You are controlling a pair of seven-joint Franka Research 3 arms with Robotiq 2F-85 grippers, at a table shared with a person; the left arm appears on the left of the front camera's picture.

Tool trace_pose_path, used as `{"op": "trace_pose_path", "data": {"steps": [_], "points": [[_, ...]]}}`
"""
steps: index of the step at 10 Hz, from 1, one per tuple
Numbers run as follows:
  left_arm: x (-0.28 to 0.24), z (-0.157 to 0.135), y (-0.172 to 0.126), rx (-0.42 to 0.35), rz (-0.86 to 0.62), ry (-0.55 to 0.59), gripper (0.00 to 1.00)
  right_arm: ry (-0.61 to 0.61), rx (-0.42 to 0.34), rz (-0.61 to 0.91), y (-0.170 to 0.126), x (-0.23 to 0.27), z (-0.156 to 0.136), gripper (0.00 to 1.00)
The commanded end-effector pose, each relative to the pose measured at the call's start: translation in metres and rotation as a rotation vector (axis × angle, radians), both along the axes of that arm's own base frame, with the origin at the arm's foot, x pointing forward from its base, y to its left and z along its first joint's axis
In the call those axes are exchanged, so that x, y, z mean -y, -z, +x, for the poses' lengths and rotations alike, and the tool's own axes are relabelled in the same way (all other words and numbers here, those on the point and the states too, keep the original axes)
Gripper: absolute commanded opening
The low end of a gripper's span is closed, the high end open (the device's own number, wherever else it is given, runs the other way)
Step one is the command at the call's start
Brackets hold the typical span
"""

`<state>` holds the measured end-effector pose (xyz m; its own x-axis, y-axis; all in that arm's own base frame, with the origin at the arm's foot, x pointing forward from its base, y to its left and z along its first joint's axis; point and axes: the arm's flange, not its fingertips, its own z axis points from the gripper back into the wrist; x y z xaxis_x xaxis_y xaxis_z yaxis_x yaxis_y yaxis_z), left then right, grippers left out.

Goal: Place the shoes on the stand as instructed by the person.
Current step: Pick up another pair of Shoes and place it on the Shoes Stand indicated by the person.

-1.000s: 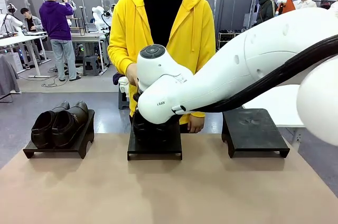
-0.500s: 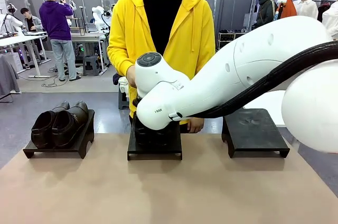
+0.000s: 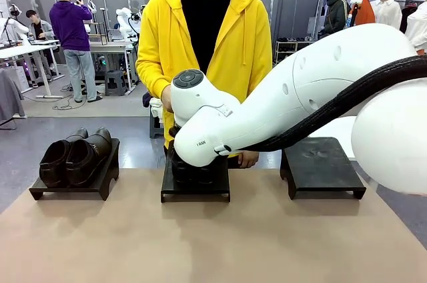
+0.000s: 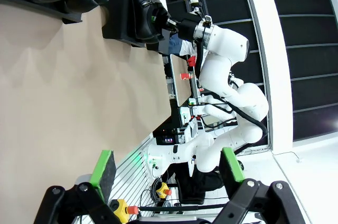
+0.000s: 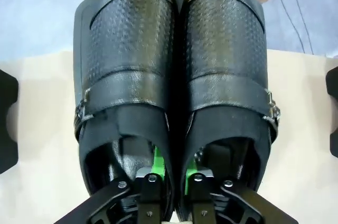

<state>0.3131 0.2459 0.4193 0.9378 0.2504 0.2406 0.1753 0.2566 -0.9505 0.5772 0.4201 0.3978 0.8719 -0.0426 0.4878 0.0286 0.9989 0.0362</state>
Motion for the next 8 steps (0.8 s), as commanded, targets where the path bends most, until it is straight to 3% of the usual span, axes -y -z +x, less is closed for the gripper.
{"op": "trace_pose_path", "data": {"steps": [1,2,3,5,6,7,8], "points": [[0.002,-0.003,-0.001,0.011,0.011,0.003,1.00,0.040,0.063,0.009,-0.002,0.002,-0.009,0.74],[0.002,-0.003,-0.001,0.011,0.011,0.003,1.00,0.040,0.073,-0.003,-0.004,0.003,-0.010,0.81],[0.002,-0.003,-0.001,0.011,0.011,0.003,1.00,0.044,0.075,-0.002,-0.006,0.004,-0.011,1.00],[0.002,-0.003,-0.001,0.011,0.011,0.003,1.00,0.054,0.072,-0.001,-0.009,0.004,-0.015,1.00],[0.002,-0.003,-0.001,0.011,0.011,0.003,1.00,0.053,0.074,0.000,-0.010,0.003,-0.016,0.88],[0.002,-0.003,-0.001,0.011,0.011,0.003,1.00,0.049,0.080,-0.007,-0.011,0.002,-0.017,0.98],[0.002,-0.003,-0.001,0.011,0.011,0.003,1.00,0.045,0.096,-0.008,-0.013,0.002,-0.019,1.00]]}}
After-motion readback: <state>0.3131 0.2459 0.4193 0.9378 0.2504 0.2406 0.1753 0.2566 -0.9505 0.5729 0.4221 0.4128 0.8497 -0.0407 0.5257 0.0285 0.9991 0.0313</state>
